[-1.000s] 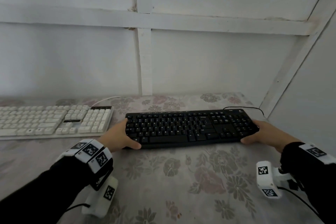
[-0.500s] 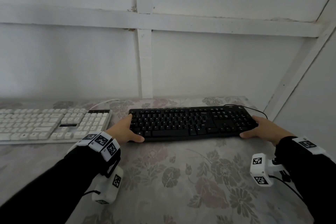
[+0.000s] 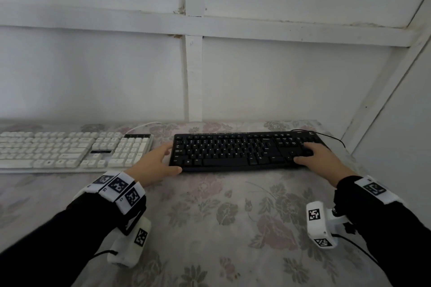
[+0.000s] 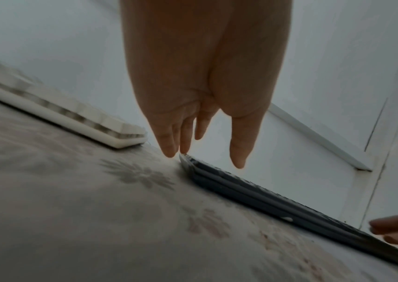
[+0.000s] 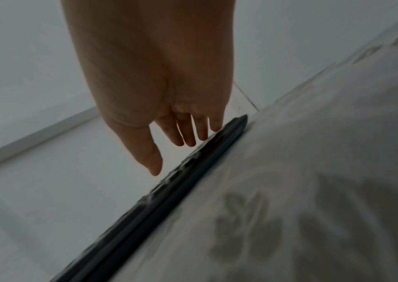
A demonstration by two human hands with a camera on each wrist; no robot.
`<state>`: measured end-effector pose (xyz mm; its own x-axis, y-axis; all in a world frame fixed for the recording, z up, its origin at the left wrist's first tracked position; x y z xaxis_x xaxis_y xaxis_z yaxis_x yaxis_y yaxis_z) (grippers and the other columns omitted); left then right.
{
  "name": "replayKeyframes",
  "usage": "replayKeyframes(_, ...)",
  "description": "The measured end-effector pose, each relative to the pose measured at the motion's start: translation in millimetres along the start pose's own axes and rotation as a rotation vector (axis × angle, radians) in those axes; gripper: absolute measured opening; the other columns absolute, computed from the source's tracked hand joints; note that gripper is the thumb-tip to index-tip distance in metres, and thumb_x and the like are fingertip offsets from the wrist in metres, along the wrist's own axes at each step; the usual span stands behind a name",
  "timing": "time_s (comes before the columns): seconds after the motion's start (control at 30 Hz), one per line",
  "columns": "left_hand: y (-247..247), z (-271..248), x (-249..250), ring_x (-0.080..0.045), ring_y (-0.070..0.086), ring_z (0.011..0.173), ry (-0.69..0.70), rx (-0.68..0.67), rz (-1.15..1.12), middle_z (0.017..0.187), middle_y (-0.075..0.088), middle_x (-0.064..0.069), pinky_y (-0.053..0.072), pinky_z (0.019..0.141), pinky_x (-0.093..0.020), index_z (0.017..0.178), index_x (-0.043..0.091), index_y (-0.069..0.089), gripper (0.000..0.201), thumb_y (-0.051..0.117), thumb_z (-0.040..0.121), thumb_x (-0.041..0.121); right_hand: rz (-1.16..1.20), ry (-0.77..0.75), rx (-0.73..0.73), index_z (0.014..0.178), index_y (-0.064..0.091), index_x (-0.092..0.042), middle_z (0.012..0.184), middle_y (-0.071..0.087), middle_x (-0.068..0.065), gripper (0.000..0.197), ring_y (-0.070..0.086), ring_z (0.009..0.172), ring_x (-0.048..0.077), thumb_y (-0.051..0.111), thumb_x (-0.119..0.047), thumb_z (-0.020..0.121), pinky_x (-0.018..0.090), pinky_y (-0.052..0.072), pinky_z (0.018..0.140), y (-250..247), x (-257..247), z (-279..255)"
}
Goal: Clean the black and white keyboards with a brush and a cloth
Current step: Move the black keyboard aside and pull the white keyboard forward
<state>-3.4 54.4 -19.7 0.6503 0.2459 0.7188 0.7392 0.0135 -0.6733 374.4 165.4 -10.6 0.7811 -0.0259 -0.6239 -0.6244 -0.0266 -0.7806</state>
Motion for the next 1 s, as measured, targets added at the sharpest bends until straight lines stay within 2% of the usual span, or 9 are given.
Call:
replayKeyframes(0.1,-10,-16,-21,-0.018,0.041,0.132,-0.004,0.0,0.005,0.145,0.041,-0.003,0.039,0.104,-0.031,0.147,0.019,0.031,0.072,0.069,0.086,0.024,0.047,-0.054,-0.079,0.143,0.038,-0.005,0.148,0.037,0.009,0.066,0.036,0.135,0.023,0.068,-0.021,0.086,0.032,0.031,0.108,26,-28,-20)
replayKeyframes(0.2,-24,-30,-41,-0.017,0.046,0.125,-0.01,0.022,-0.04,0.138,0.046,-0.001,0.041,0.096,-0.028,0.144,0.019,0.036,0.068,0.07,0.085,0.022,0.09,-0.13,-0.142,0.143,0.039,-0.011,0.147,0.039,0.005,0.065,0.038,0.134,0.02,0.068,-0.024,0.086,0.033,0.033,0.109,53,-65,-45)
replayKeyframes(0.3,-43,-43,-64,-0.016,0.045,0.128,-0.008,0.029,-0.068,0.138,0.049,-0.002,0.042,0.099,-0.031,0.14,0.02,0.04,0.063,0.07,0.085,0.023,0.105,-0.19,-0.222,0.144,0.038,-0.015,0.146,0.042,0.002,0.064,0.04,0.132,0.017,0.067,-0.026,0.087,0.031,0.034,0.107,83,-102,-72)
replayKeyframes(0.43,-73,-61,-92,-0.015,0.043,0.13,0.0,0.02,-0.035,0.138,0.048,0.0,0.039,0.106,-0.033,0.14,0.021,0.041,0.063,0.07,0.085,0.025,0.129,-0.233,-0.312,0.145,0.035,-0.018,0.147,0.04,-0.003,0.066,0.038,0.134,0.013,0.065,-0.028,0.088,0.027,0.034,0.106,119,-144,-104)
replayKeyframes(0.67,-148,-86,-150,-0.016,0.043,0.131,-0.036,0.015,-0.017,0.137,0.05,0.001,0.038,0.106,-0.034,0.138,0.024,0.042,0.059,0.069,0.086,0.03,0.15,-0.227,-0.331,0.145,0.035,-0.016,0.146,0.04,-0.002,0.066,0.039,0.133,0.012,0.066,-0.027,0.088,0.023,0.034,0.103,183,-220,-145)
replayKeyframes(0.83,-198,-88,-191,-0.018,0.044,0.129,-0.079,0.058,-0.041,0.139,0.048,-0.003,0.038,0.104,-0.034,0.14,0.021,0.039,0.062,0.069,0.086,0.026,0.163,-0.199,-0.309,0.142,0.04,-0.015,0.143,0.044,0.0,0.062,0.041,0.13,0.014,0.066,-0.026,0.087,0.03,0.036,0.107,220,-263,-158)
replayKeyframes(0.9,-215,-83,-206,-0.021,0.042,0.132,-0.099,0.101,-0.016,0.142,0.046,-0.006,0.037,0.106,-0.037,0.142,0.018,0.037,0.067,0.07,0.085,0.027,0.153,-0.198,-0.287,0.142,0.04,-0.013,0.14,0.046,0.0,0.06,0.045,0.124,0.014,0.065,-0.023,0.088,0.025,0.036,0.101,230,-279,-161)
replayKeyframes(1.0,-240,-74,-227,-0.026,0.039,0.134,-0.121,0.179,0.048,0.145,0.042,-0.01,0.034,0.106,-0.039,0.145,0.012,0.033,0.073,0.071,0.084,0.026,0.148,-0.188,-0.262,0.136,0.046,-0.007,0.124,0.052,0.0,0.049,0.046,0.104,0.007,0.061,-0.011,0.09,0.014,0.033,0.082,239,-297,-160)
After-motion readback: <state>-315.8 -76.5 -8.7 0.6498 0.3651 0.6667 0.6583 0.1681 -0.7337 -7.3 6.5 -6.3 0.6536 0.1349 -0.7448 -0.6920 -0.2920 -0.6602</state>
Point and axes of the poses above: each hand's wrist, its own z-axis towards the middle knuckle, its own y-axis out of the palm, x = y × z, the point moved 4 cm from there along z, towards the middle knuckle
